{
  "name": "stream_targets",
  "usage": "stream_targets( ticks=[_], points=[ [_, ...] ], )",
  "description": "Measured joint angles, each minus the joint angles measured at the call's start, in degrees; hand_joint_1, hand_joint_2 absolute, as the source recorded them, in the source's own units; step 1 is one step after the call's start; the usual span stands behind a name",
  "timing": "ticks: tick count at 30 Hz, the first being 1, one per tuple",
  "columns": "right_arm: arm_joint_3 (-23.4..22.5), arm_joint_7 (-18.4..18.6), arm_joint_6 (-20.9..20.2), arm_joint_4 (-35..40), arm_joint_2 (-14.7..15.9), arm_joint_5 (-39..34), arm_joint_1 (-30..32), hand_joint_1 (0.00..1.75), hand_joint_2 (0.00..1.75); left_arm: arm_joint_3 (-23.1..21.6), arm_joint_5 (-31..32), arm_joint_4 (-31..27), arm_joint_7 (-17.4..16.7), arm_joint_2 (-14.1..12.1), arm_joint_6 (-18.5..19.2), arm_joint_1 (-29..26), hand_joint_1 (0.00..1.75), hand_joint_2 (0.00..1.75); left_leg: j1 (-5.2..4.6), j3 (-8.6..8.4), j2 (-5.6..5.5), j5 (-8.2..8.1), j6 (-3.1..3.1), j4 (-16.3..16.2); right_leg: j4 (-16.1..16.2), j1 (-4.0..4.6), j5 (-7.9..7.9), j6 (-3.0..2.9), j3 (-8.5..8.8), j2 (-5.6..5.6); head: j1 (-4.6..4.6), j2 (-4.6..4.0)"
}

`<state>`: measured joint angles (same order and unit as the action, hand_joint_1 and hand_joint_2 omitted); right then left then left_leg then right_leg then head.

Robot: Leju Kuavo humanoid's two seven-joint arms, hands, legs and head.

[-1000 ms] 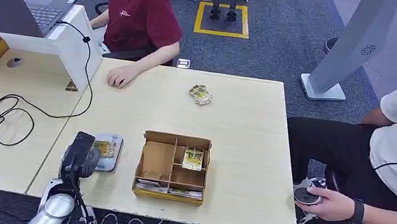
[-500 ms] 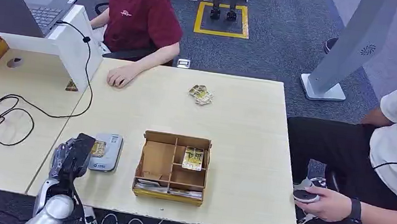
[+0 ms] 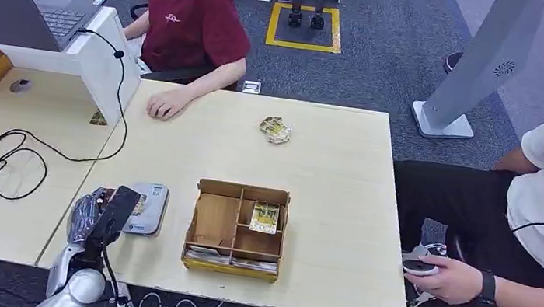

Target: Pass the card to the sensor for recognition and then transmit it.

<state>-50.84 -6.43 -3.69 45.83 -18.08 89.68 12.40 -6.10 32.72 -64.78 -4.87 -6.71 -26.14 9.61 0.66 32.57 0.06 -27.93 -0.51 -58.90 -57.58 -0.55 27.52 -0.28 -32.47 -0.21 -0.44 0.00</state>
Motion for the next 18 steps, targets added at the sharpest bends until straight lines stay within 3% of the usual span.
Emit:
stream_targets(
  ticks=[15, 18],
  points=[
    [0.00, 0.15, -0.78, 0.90, -0.02, 0.00, 0.04, 0.00, 0.00, 0.00, 5.53, -0.72, -0.92, 1.07, 0.67, -0.55, 1.75, 1.75, 0.00, -0.02, 0.00, 0.00, 0.00, 0.00, 0.00, 0.00, 0.00, 0.00, 0.02, 0.00, 0.00, 0.00],
    [0.00, 0.15, -0.94, 1.14, -0.02, 0.00, 0.08, 0.00, 0.00, 0.09, 1.74, -1.79, 2.26, 1.44, 2.41, -0.83, 1.75, 1.75, 0.00, -0.02, 0.00, 0.00, 0.00, 0.00, 0.00, 0.00, 0.00, 0.00, 0.02, 0.00, 0.00, 0.00]
  ],
)
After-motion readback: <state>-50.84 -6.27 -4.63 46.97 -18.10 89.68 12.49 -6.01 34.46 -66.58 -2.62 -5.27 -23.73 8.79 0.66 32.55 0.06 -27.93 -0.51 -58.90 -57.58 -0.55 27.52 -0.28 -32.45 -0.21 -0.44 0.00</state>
